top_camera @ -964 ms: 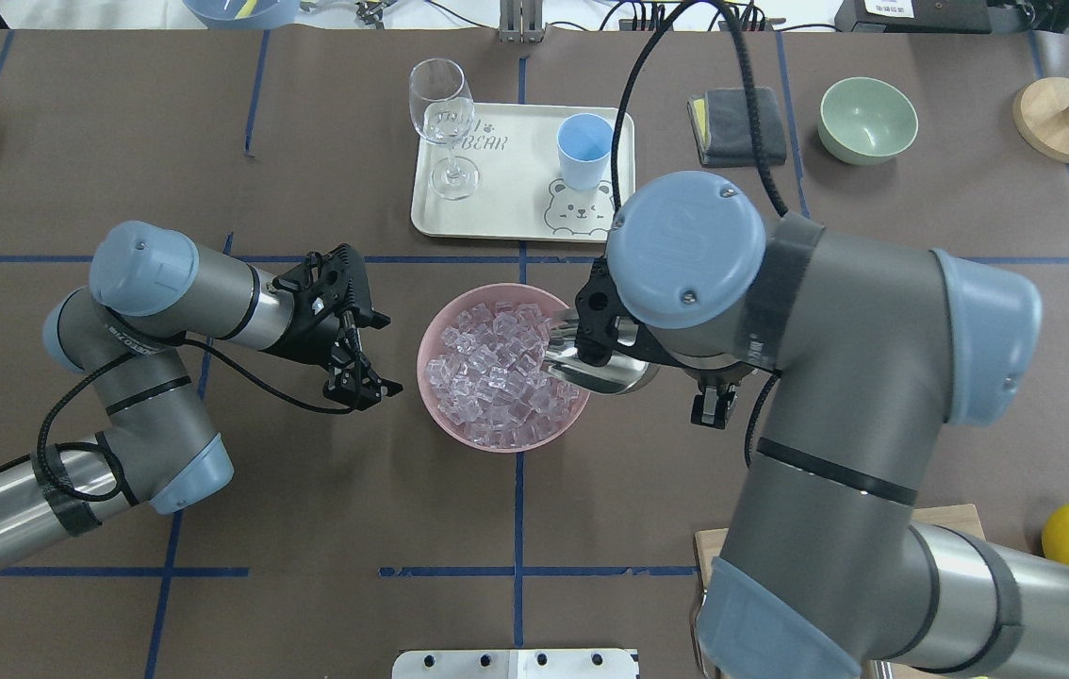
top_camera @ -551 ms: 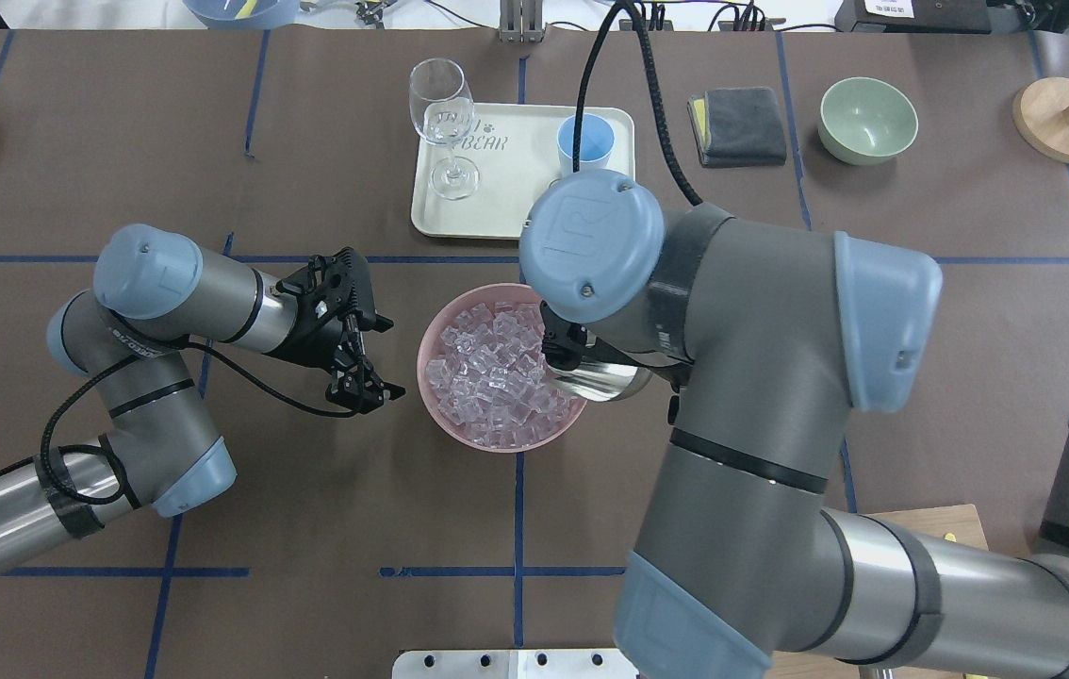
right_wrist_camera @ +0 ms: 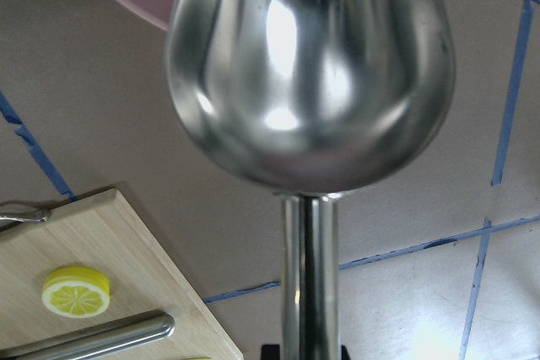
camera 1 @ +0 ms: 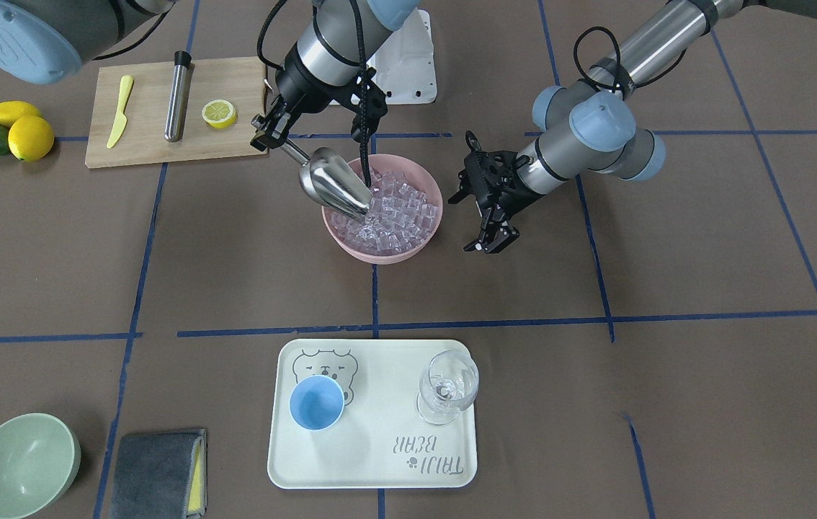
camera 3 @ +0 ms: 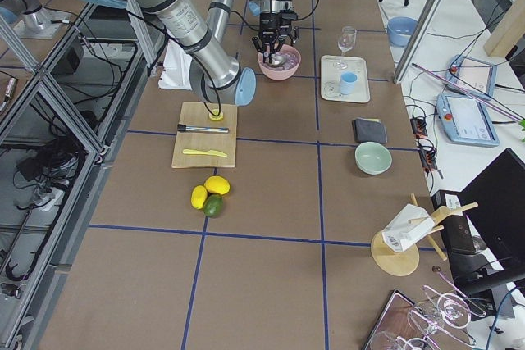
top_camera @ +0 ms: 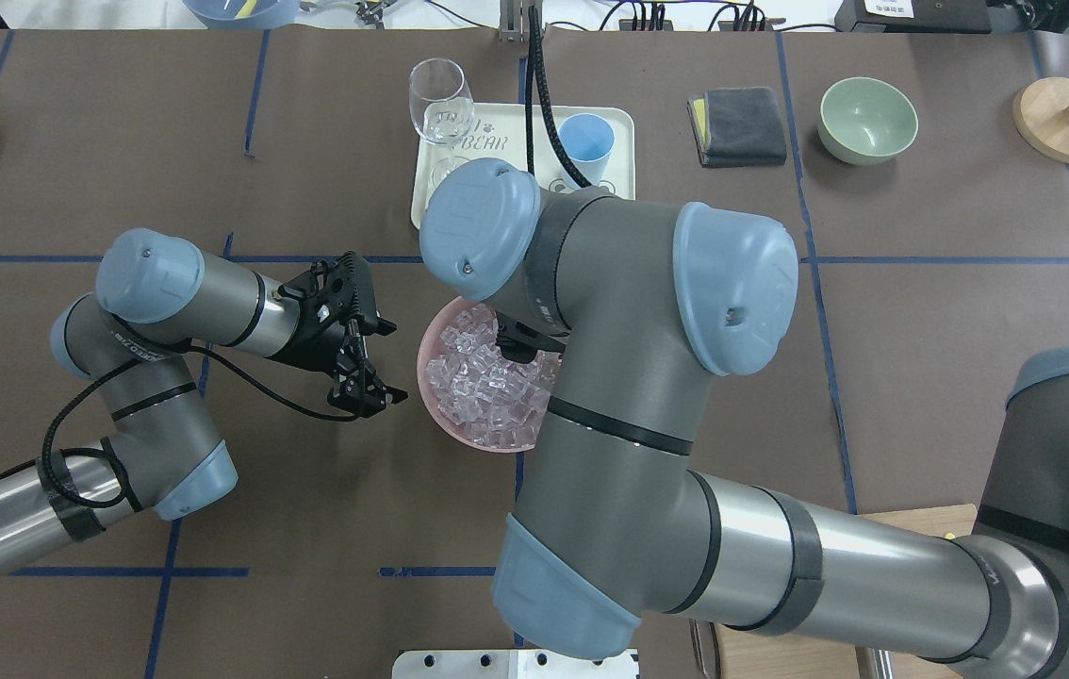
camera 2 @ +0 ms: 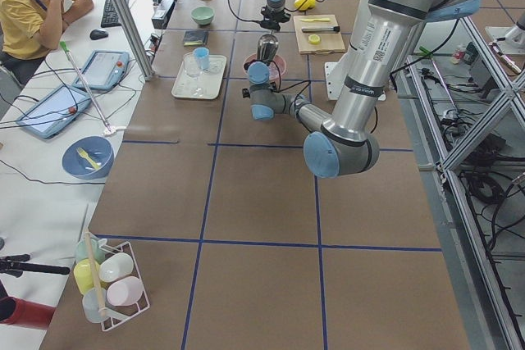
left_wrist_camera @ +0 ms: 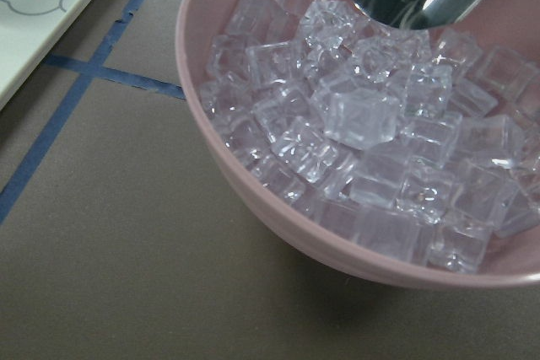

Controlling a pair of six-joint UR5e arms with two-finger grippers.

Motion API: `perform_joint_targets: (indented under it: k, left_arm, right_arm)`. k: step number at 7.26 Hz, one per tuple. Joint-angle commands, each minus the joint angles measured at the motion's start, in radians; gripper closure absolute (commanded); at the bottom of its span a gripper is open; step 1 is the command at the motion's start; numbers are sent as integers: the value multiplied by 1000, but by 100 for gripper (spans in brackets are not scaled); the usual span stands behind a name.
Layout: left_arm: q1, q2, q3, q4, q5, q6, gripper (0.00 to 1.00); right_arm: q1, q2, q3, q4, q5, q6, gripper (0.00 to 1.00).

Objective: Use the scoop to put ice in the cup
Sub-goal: 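Push the scoop down into the ice cubes with the right gripper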

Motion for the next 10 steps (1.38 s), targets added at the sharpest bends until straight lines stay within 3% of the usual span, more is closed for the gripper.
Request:
perform_joint_targets:
  k: [1, 6, 10]
  left_arm:
    - [1, -1, 2, -1, 0, 0, 0]
    - [1, -10, 0, -1, 0, 0, 0]
    - [1, -12, 0, -8, 0, 0, 0]
  right_arm:
    - [-25, 6, -42, 6, -4, -1, 100]
    - [-9, 56, -125, 9, 4, 1, 100]
    - [17, 82, -118, -97, 1, -5, 100]
